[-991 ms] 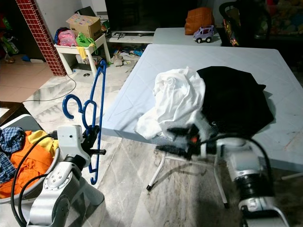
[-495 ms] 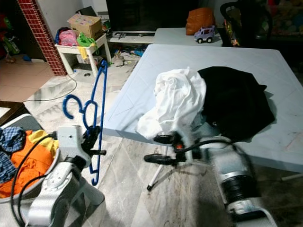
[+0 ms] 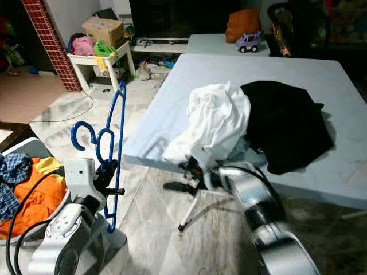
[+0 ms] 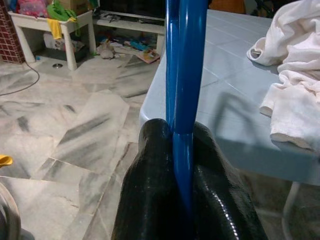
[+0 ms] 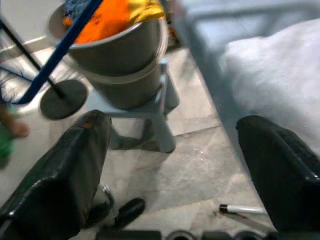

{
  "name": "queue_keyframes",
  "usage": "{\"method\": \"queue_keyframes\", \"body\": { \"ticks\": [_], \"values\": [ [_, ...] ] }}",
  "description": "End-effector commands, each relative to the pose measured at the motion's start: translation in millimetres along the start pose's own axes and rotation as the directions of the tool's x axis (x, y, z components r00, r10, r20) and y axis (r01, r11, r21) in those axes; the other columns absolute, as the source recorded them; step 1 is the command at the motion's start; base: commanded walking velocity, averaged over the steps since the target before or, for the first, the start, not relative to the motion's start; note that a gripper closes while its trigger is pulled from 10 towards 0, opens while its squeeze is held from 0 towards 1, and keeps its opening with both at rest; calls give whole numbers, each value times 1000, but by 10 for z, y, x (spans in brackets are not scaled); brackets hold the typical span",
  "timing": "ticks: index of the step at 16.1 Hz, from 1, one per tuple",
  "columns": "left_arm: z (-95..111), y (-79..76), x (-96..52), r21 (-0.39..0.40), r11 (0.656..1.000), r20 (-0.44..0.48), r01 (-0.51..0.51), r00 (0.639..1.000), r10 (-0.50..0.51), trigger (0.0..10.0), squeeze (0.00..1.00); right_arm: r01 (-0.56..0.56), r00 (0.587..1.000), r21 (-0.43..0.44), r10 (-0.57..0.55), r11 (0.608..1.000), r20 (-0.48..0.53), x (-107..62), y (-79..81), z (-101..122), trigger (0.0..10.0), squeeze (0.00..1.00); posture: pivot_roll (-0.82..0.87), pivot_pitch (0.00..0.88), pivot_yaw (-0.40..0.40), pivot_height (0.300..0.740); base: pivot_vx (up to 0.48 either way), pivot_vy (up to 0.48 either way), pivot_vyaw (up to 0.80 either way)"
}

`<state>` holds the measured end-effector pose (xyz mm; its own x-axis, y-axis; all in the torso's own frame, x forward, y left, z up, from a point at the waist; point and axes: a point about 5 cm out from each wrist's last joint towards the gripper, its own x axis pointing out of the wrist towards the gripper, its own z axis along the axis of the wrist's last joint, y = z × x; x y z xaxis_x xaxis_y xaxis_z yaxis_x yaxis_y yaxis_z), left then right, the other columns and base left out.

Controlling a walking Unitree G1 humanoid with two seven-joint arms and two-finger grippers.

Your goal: Hang hanger

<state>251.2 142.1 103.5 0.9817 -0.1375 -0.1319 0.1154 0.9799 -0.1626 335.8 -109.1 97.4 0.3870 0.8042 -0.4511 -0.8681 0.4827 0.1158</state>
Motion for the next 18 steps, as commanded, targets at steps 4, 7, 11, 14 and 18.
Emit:
{"method": "queue_keyframes", "body": {
  "ticks": [4, 7, 11, 14, 18],
  "values": [
    [47, 13, -40, 13, 1000, 6, 1, 1000, -1, 10000, 0, 144, 989, 61, -143, 988, -23, 17, -137, -36, 10000, 1000, 42, 0, 37, 740, 0, 0, 0],
    [56, 4, -36, 15, 1000, 4, 4, 1000, -4, 10000, 0, 236, 971, 110, -231, 965, -57, 38, -193, -148, 10000, 1000, 43, 0, 40, 740, 0, 0, 0],
    [60, 2, -40, 18, 1000, 0, 8, 1000, -8, 10000, 0, 329, 944, 206, -322, 921, -67, 37, -242, -229, 10000, 1000, 47, 0, 43, 740, 0, 0, 0],
    [65, 5, -47, 20, 1000, -2, 5, 1000, -5, 10000, 0, 524, 852, 209, -513, 826, -105, -39, -382, -238, 10000, 1000, 53, 0, 44, 740, 0, 0, 0],
    [62, -26, -31, 15, 1000, -3, 9, 1000, -9, 10000, 0, 719, 649, 248, -755, 649, 97, -221, -637, 301, 10000, 1000, 49, 0, 40, 740, 0, 0, 0]
  ]
}}
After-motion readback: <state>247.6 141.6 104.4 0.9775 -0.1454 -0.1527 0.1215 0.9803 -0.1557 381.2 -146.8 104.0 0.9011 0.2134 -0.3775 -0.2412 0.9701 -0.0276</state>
